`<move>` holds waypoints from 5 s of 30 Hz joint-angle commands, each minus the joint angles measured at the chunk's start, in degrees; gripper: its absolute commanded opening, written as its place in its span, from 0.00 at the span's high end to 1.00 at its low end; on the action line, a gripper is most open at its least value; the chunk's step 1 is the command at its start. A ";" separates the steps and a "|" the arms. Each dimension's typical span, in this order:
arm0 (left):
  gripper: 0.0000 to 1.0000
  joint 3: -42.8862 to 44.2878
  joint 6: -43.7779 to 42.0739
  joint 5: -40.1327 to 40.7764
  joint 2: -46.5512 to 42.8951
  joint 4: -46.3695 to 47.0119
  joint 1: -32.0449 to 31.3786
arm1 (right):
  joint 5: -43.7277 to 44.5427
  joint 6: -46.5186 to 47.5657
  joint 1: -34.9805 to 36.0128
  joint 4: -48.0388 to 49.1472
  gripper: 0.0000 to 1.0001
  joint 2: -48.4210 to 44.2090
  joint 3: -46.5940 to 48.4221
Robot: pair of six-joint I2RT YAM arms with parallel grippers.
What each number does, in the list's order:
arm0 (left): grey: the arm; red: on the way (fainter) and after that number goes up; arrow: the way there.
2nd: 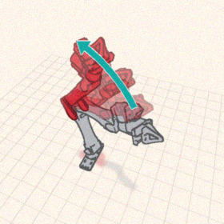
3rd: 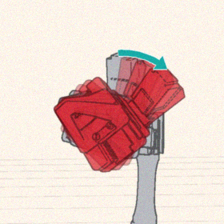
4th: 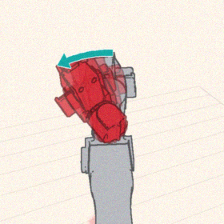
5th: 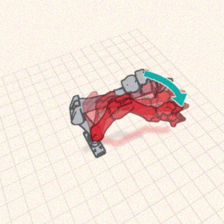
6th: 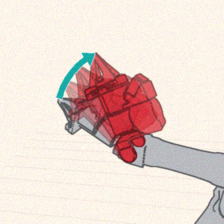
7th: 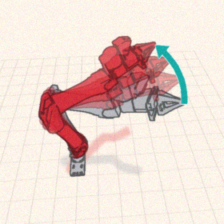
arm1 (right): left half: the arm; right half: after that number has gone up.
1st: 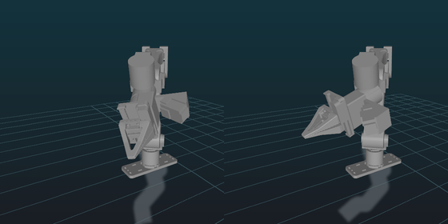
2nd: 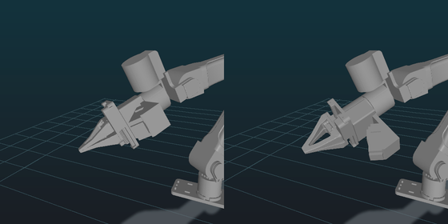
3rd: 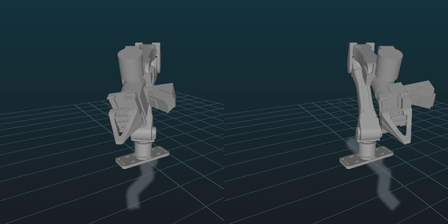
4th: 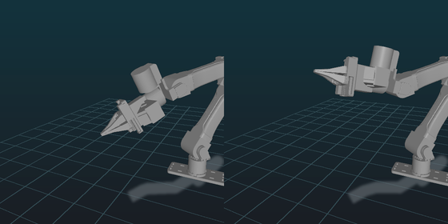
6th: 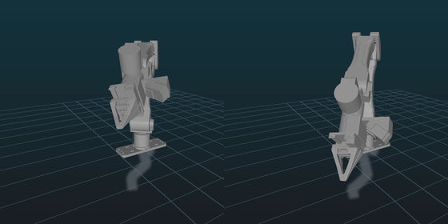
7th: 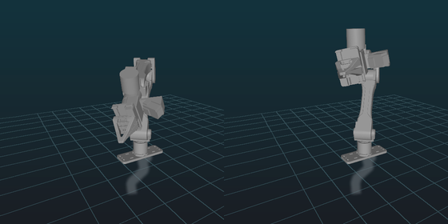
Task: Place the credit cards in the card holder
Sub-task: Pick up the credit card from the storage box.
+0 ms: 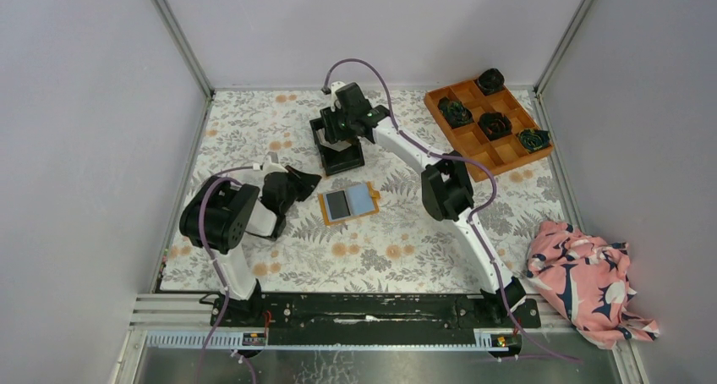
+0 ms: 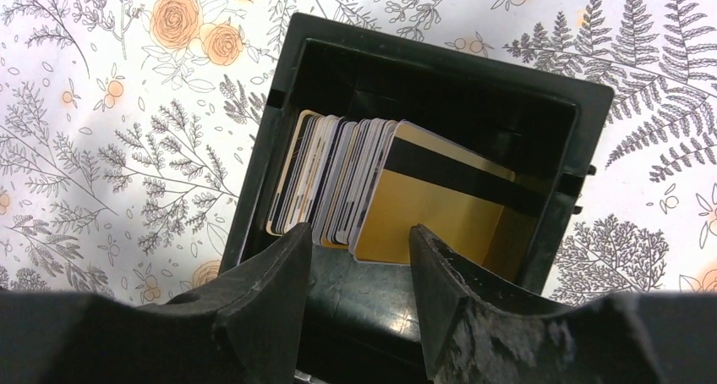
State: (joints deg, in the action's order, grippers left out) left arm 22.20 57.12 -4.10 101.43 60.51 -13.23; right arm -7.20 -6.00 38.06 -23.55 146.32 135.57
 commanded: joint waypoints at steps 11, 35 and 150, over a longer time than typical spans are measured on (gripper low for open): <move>0.83 8.96 0.63 -3.43 7.48 2.59 0.49 | -4.87 -1.48 -0.89 0.03 0.49 2.37 5.29; 0.83 13.06 -0.60 -3.77 8.93 -2.66 0.49 | -4.91 -1.26 2.00 0.87 0.70 -1.88 4.97; 0.78 33.25 -7.07 11.94 6.77 -37.74 3.13 | 19.16 4.37 6.29 15.62 1.00 -33.32 -44.64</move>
State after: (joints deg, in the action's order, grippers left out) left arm 57.71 50.39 6.46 113.27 22.74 -10.94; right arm 8.58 -4.21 43.83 -7.14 117.12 88.31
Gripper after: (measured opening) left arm 0.210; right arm 0.011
